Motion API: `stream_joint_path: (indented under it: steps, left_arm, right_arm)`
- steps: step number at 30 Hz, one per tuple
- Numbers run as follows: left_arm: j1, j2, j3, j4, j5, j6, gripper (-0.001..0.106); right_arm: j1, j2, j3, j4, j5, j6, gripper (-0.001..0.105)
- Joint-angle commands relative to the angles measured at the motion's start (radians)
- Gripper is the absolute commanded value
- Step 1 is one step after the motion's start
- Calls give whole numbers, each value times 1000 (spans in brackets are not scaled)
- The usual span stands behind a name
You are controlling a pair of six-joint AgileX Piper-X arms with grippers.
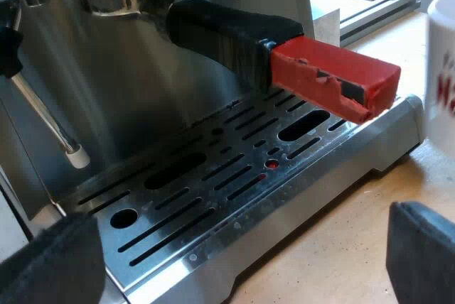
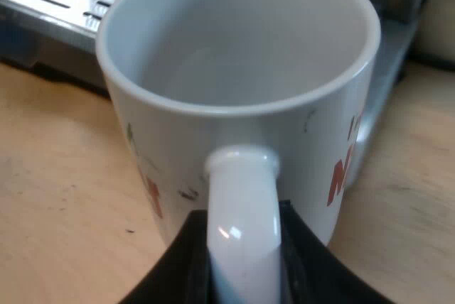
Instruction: Place mug into machine
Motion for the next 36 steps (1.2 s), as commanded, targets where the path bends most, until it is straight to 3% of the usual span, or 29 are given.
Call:
stream_joint_path:
  steps: [1,4,10,16,19,29,36]
  left_arm:
    - [-5,2,-3,-16,-9,-8,81]
    - [-5,2,-3,-16,-9,-8,81]
    - [-5,2,-3,-16,-9,-8,81]
    - [-5,2,-3,-16,-9,-8,81]
    - [-5,2,-3,-16,-9,-8,81]
    - [-5,2,-3,-16,-9,-8,81]
    - [-5,2,-3,-16,-9,-8,81]
  right_arm:
    - [15,91,-20,-202,30,2,0]
    - [14,206,-27,-342,33,24,0]
    - [14,401,-90,-447,33,24,0]
    - [14,613,-197,-572,31,24,0]
    - [14,633,-210,-579,31,24,0]
    - [14,866,-386,-594,10,24,0]
    - [14,927,-451,-592,10,24,0]
